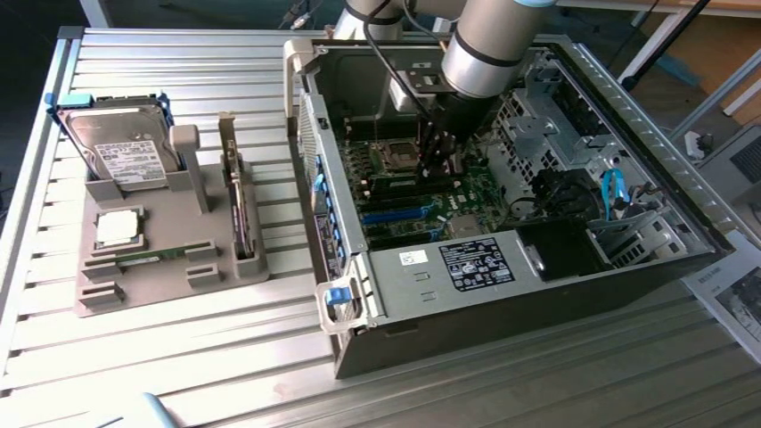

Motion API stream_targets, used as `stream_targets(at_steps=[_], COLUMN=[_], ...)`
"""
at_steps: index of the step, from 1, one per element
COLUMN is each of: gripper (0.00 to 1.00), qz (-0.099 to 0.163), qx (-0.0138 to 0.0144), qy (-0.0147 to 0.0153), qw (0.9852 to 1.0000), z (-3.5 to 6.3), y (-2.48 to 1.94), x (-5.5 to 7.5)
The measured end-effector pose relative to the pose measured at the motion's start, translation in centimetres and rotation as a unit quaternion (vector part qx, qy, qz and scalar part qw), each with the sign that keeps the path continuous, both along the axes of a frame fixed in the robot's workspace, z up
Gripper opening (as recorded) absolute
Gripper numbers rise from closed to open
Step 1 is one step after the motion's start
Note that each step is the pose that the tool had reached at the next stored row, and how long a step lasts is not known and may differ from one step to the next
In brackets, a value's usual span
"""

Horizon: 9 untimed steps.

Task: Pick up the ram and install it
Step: 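Insert the ram into the slot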

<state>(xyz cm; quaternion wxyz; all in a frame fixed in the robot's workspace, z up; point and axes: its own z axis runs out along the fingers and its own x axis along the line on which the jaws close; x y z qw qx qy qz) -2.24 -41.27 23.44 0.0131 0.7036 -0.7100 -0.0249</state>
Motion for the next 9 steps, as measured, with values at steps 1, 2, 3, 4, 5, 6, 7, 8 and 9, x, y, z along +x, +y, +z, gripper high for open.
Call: stream_targets(at_steps=[1,2,3,4,5,6,7,8,9], gripper=[0.13,0.13,0.13,0.13,0.13,0.13,0.13,0.13,0.13], qz=[0.000,0.000,0.000,0.000,0.000,0.000,0.000,0.000,0.000], qx=[0.0000,0.0000,0.0001,0.0000,-0.0004,-0.0014,-0.0022,-0.0024,-0.0025], qy=[0.0000,0.0000,0.0000,0.0000,-0.0001,-0.0001,0.0000,0.0000,-0.0001], qw=[1.0000,1.0000,1.0000,1.0000,1.0000,1.0000,1.0000,1.0000,1.0000], z=[0.00,0.00,-0.01,-0.01,-0.02,-0.03,-0.02,-0.01,-0.01], y=[0.00,0.00,0.00,0.00,0.01,0.01,0.00,0.00,0.00], x=[0.00,0.00,0.00,0.00,0.01,0.01,0.00,0.00,0.00])
